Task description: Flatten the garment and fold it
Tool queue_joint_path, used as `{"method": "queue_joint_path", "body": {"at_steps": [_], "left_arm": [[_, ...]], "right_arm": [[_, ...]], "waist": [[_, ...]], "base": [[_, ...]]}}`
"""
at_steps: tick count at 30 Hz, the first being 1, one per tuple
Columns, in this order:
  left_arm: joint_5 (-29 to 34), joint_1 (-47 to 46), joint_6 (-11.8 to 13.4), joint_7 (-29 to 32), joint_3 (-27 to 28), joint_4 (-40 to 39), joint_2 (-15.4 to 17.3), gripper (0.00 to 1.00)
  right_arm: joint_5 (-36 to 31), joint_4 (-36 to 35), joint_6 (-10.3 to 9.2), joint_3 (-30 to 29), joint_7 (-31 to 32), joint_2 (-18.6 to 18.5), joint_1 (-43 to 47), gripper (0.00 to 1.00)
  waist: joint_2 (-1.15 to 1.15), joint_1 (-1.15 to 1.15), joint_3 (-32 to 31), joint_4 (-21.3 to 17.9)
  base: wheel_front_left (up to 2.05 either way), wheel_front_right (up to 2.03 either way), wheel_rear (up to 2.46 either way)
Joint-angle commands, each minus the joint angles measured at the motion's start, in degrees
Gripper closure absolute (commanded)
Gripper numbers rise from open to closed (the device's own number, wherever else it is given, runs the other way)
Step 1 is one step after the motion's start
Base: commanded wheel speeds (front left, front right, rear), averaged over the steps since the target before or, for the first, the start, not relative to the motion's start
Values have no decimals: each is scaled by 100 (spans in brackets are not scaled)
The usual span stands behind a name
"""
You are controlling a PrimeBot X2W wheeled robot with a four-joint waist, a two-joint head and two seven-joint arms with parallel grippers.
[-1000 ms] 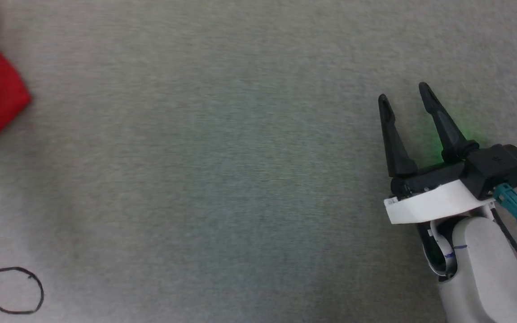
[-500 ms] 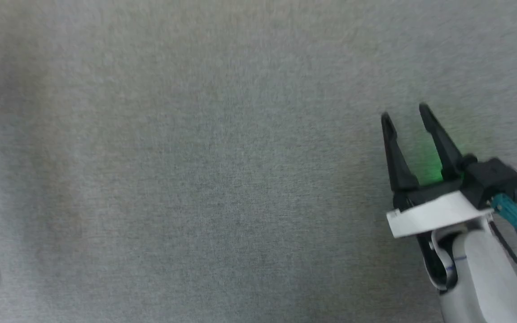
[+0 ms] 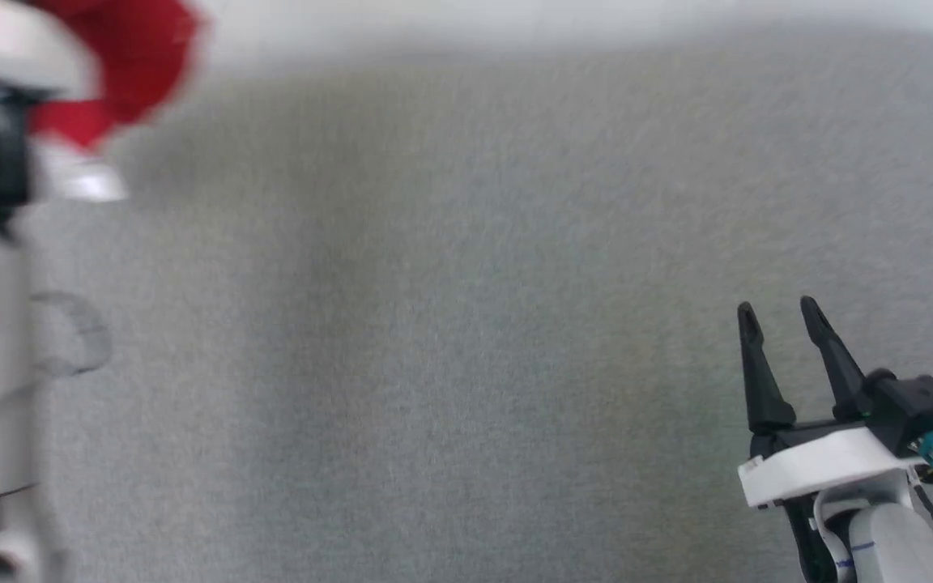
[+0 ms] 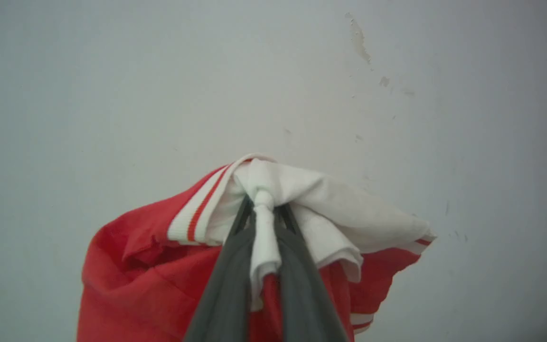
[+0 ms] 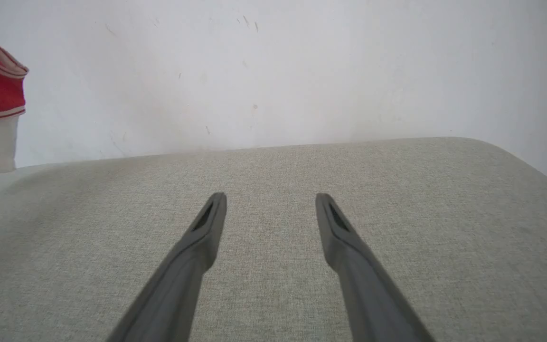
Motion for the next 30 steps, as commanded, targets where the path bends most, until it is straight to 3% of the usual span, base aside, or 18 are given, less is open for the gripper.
{"method": "queue_joint_path", "body": {"at_steps": [1, 8, 12, 19, 29, 30], "left_arm": [[-54, -124, -65, -52, -146, -25, -225, 100], [-434, -241, -353, -5, -992, 221, -1490, 100], [-662, 106, -460, 152, -1374, 561, -1908, 100], [-974, 1056, -571, 875, -2063, 1504, -2106, 100], [-1128, 2066, -708, 2378, -2732, 2607, -1975, 100], [-1135, 2112, -719, 2488, -2784, 2643, -1964, 58]], "right_arm": [[40, -12, -11, -3, -17, -11, 67, 0], [114, -8, -11, 35, -17, -11, 219, 0], [175, 16, -11, 53, -17, -11, 255, 0], [195, 37, -11, 113, -17, -11, 329, 0], [181, 92, -11, 140, 36, -11, 361, 0], [179, 94, -11, 145, 43, -11, 363, 0]], "waist": [[0, 2, -675, -304], [0, 2, -819, -702], [0, 2, -825, -939], [0, 2, -761, -1154], [0, 2, -755, -1087], [0, 2, -759, -1063]], "base": [[0, 0, 0], [0, 0, 0], [0, 0, 0], [0, 0, 0], [0, 0, 0], [0, 0, 0]]}}
